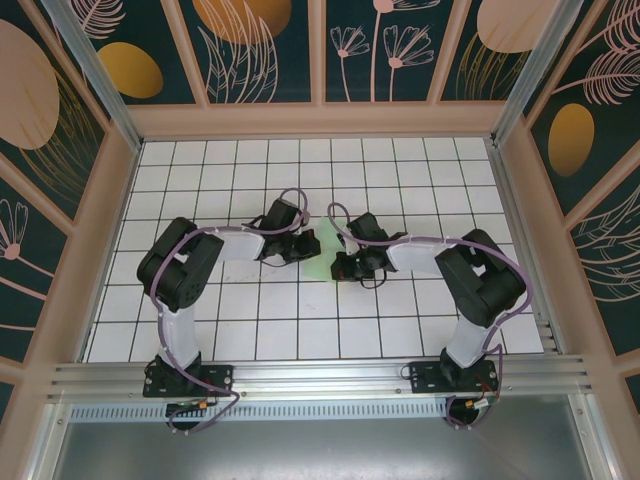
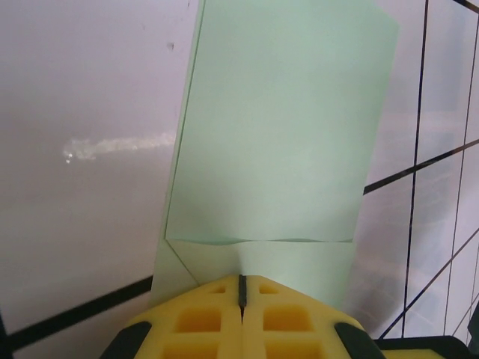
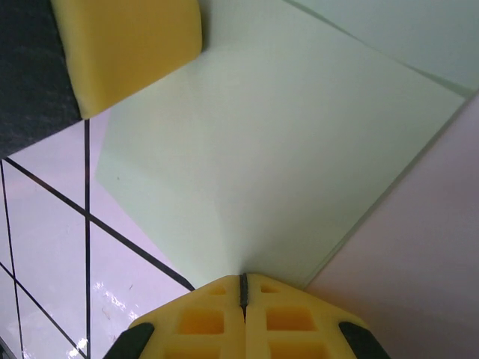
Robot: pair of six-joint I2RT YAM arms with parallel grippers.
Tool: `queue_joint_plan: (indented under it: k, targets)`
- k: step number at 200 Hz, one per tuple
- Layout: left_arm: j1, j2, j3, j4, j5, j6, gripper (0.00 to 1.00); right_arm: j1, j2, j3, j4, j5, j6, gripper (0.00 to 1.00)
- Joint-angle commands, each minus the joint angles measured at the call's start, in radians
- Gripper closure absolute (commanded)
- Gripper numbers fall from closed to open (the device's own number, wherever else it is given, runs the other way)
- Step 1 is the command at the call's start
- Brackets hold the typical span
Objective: Fold a paper plane with a square sheet of paper (pick it up from the middle)
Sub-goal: Fold the triangle a second time at the center of the table.
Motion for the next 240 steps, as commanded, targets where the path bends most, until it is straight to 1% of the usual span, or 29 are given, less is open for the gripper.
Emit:
queue_joint_plan:
  k: [1,50,82,118,148,164,179,190,201,212,216,230,233,240]
  targets:
    - [0.063,0.068,0.047,-0.038,-0.22,0.054,0.97,-0.009,0.105,-0.087,-0.19,0.19,-0.001,0.97]
    - [0.095,0.074,0.078,-0.066,-0.252,0.078,0.97,-0.011,0.1,-0.094,-0.182,0.187,0.003,0.97]
    - [0.103,0.083,0.138,-0.097,-0.262,0.098,0.97,-0.012,0.094,-0.095,-0.178,0.181,0.002,0.97]
    - [0.103,0.1,0.22,-0.152,-0.263,0.13,0.94,-0.011,0.07,-0.092,-0.164,0.168,0.008,0.97]
    - [0.103,0.039,0.218,-0.16,-0.25,0.121,0.89,-0.014,0.008,-0.024,-0.118,0.125,0.039,0.95]
    - [0.103,-0.017,0.181,-0.138,-0.225,0.093,0.83,-0.018,-0.04,0.031,-0.074,0.091,0.061,0.89]
    - [0.103,-0.083,0.126,-0.106,-0.202,0.06,0.78,-0.036,-0.085,0.07,-0.034,0.069,0.086,0.79]
    - [0.103,-0.128,0.078,-0.076,-0.186,0.031,0.72,-0.057,-0.119,0.077,0.002,0.054,0.105,0.71]
    - [0.103,-0.169,0.025,-0.034,-0.158,-0.003,0.67,-0.083,-0.142,0.074,0.031,0.051,0.12,0.64]
    - [0.103,-0.202,-0.027,0.015,-0.127,-0.036,0.64,-0.09,-0.149,0.067,0.045,0.058,0.13,0.61]
    - [0.103,-0.214,-0.044,0.031,-0.114,-0.048,0.63,-0.122,-0.147,0.063,0.047,0.058,0.131,0.6]
    - [0.102,-0.23,-0.108,0.086,-0.08,-0.087,0.59,-0.156,-0.137,0.051,0.056,0.043,0.124,0.58]
    - [0.101,-0.257,-0.118,0.099,-0.071,-0.095,0.59,-0.163,-0.133,0.048,0.059,0.037,0.123,0.58]
    - [0.099,-0.268,-0.142,0.13,-0.054,-0.114,0.58,-0.173,-0.124,0.043,0.065,0.025,0.118,0.57]
